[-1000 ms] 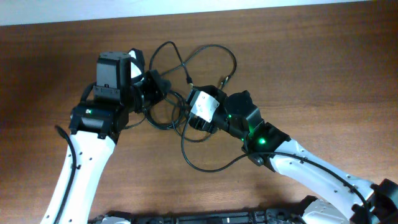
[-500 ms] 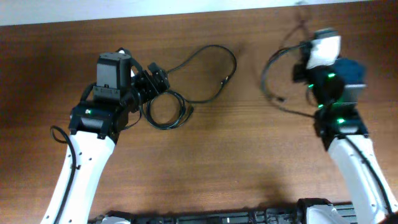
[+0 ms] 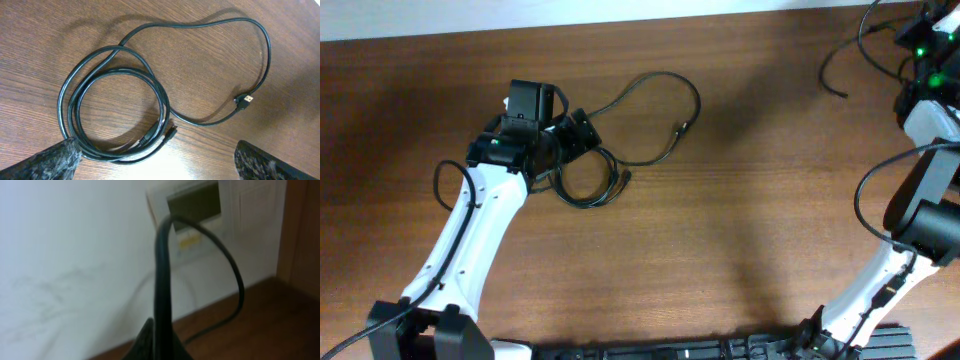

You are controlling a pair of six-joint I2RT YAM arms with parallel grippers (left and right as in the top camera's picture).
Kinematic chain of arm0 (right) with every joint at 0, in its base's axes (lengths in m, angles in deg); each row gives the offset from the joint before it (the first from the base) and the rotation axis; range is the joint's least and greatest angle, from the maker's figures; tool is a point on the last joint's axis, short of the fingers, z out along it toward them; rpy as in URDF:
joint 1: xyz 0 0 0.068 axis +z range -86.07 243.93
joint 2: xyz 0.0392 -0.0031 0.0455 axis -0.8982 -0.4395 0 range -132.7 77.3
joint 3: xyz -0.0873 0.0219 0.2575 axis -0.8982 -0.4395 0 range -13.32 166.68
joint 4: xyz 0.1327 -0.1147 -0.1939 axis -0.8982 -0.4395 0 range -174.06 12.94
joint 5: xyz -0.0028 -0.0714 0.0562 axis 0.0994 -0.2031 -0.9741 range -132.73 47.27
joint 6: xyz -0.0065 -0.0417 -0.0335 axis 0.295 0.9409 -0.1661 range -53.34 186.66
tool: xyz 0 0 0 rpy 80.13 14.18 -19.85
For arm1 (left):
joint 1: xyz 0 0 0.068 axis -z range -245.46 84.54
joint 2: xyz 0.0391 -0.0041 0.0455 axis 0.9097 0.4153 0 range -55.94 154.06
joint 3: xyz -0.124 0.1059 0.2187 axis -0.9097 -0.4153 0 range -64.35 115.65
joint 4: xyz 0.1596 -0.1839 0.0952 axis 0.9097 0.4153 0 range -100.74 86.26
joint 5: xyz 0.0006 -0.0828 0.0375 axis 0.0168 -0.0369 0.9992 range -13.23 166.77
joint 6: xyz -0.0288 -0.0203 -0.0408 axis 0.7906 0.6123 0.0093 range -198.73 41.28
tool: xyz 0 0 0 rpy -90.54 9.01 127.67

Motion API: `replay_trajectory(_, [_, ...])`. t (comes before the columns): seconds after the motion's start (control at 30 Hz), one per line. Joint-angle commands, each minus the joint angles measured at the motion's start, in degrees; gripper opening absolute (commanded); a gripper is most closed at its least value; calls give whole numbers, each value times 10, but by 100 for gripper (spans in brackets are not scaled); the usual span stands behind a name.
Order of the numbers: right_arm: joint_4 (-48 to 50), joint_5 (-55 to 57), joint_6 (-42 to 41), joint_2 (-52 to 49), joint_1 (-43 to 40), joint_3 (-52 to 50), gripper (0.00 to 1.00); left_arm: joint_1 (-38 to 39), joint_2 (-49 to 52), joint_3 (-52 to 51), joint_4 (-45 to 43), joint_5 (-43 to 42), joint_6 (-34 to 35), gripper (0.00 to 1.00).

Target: Untangle cables

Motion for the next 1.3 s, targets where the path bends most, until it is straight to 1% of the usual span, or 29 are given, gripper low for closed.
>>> replay_trajectory(0.0, [-74, 12, -14, -33, -7, 31, 38, -2, 10, -3, -2, 6, -9, 99])
replay_trajectory(0.03, [-133, 24, -14, -33, -11, 31, 62, -1, 11, -3, -4, 6, -9, 99])
replay_trajectory(0.07, [-174, 21, -14, -31, -16, 31, 93, -2, 11, -3, -6, 6, -9, 99])
replay_trajectory(0.1, [-217, 21, -14, -25, -21, 31, 99, -2, 11, -3, -5, 6, -9, 99])
replay_trajectory(0.13, [-245, 21, -14, -19, -24, 31, 99, -2, 11, -3, -5, 6, -9, 99])
replay_trajectory(0.2, [-344, 22, -14, 17, -31, 31, 99, -1, 11, -3, -5, 6, -9, 99])
replay_trajectory(0.27, [-428, 52, -18, 67, -30, 31, 99, -2, 11, -3, -5, 5, -9, 99])
replay_trajectory(0.3, [-490, 107, -75, 98, -29, 31, 99, -2, 11, -3, -6, 5, -9, 99])
replay_trajectory(0.33, [-591, 173, -169, 133, -29, 31, 99, -2, 11, -3, -6, 5, -9, 99])
replay_trajectory(0.37, [-644, 181, -214, 149, -29, 31, 99, -2, 11, -3, -6, 6, -9, 99])
replay_trajectory(0.4, [-690, 165, -233, 161, -25, 31, 99, -2, 11, -3, -6, 7, -9, 99])
replay_trajectory(0.43, [-735, 99, -228, 169, -12, 31, 99, -2, 11, -3, -8, 23, -9, 99])
replay_trajectory(0.47, [-757, 26, -191, 169, 1, 31, 99, -2, 11, -3, -8, 47, -8, 99])
replay_trajectory(0.5, [-766, -101, -85, 169, 41, 22, 99, -5, 11, -3, -8, 75, 1, 99])
replay_trajectory(0.53, [-767, -149, -17, 169, 87, 15, 99, -11, 11, -3, -6, 82, 2, 99])
replay_trajectory(0.6, [-768, -146, 56, 169, 177, 3, 99, -29, 11, -3, -3, 93, 5, 99])
replay_trajectory(0.63, [-768, -134, 64, 168, 214, 2, 99, -40, 11, -3, -3, 94, 4, 99])
replay_trajectory(0.67, [-767, -127, 64, 165, 276, 2, 99, -58, 11, -3, 0, 94, 1, 99])
replay_trajectory(0.7, [-765, -129, 64, 161, 316, 2, 99, -68, 11, -3, 0, 94, -24, 99])
replay_trajectory(0.73, [-762, -126, 64, 153, 364, 2, 99, -73, 15, -3, -1, 94, -88, 100])
replay_trajectory(0.77, [-761, -126, 64, 148, 402, 2, 99, -73, 24, -3, 0, 87, -165, 95])
replay_trajectory(0.8, [-762, -117, 61, 143, 426, 2, 99, -71, 30, -3, 1, 76, -206, 93])
replay_trajectory(0.83, [-763, -90, 56, 139, 455, 2, 99, -71, 48, -3, 5, 75, -226, 77])
replay_trajectory(0.87, [-763, -55, 40, 138, 471, 2, 99, -71, 73, -3, 5, 76, -226, 69])
replay_trajectory(1.0, [-764, -47, 31, 138, 472, 2, 99, -71, 154, -3, -8, 74, -230, 58])
replay_trajectory(1.07, [-764, -47, 31, 138, 472, 2, 99, -71, 185, -3, -22, 45, -261, 58])
replay_trajectory(1.1, [-763, -47, 32, 138, 472, 2, 99, -71, 197, -3, -30, 42, -263, 54])
replay_trajectory(1.17, [-763, -47, 32, 138, 472, 2, 99, -71, 211, -3, -48, 54, -263, 36])
replay_trajectory(1.27, [-763, -47, 32, 138, 472, 2, 99, -71, 214, -3, -64, 55, -262, 25])
